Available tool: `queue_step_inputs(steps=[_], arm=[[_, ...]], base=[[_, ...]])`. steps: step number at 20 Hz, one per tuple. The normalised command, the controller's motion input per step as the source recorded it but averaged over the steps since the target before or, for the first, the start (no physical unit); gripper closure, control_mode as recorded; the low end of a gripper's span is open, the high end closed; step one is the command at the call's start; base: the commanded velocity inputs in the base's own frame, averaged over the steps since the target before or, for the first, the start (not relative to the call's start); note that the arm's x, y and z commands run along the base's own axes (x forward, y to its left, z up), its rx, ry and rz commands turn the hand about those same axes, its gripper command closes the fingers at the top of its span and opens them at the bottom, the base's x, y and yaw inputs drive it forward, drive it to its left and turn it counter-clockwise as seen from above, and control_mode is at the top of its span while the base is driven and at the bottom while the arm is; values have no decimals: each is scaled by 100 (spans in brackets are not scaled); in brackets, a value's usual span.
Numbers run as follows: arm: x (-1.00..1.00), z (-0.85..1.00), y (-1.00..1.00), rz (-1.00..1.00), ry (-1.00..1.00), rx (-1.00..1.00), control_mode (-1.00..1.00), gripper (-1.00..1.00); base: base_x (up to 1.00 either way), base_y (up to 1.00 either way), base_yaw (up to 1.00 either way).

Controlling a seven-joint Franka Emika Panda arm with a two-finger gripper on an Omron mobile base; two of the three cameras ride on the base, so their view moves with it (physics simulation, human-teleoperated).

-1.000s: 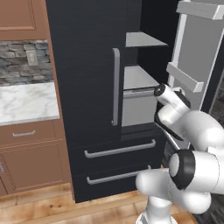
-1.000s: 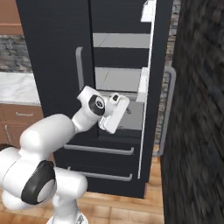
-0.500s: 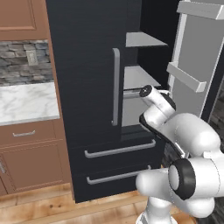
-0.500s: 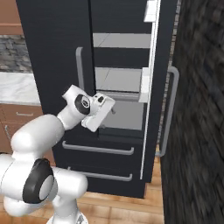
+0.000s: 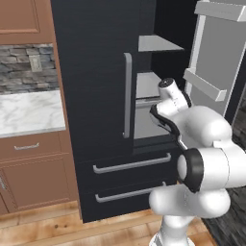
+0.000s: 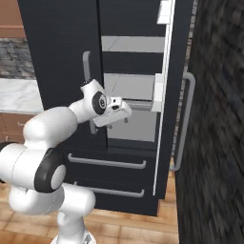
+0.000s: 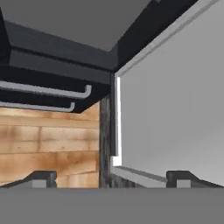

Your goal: Place one of the steaks on the plate and the other in the bowl. Then place the bowl in the fridge.

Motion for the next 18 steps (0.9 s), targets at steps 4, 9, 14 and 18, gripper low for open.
queue_step_inputs(steps=[4, 9, 14, 18], arm=[[-3, 0, 43, -52, -67, 58, -100, -100], [-7, -1, 68, -29, -59, 41, -100, -100], [17, -2, 44, -1, -7, 4, -100, -100], [31, 43, 79, 26, 0, -11, -100, -100]], base=[[0, 0, 0], [0, 0, 0], [0, 0, 0], [0, 0, 0]])
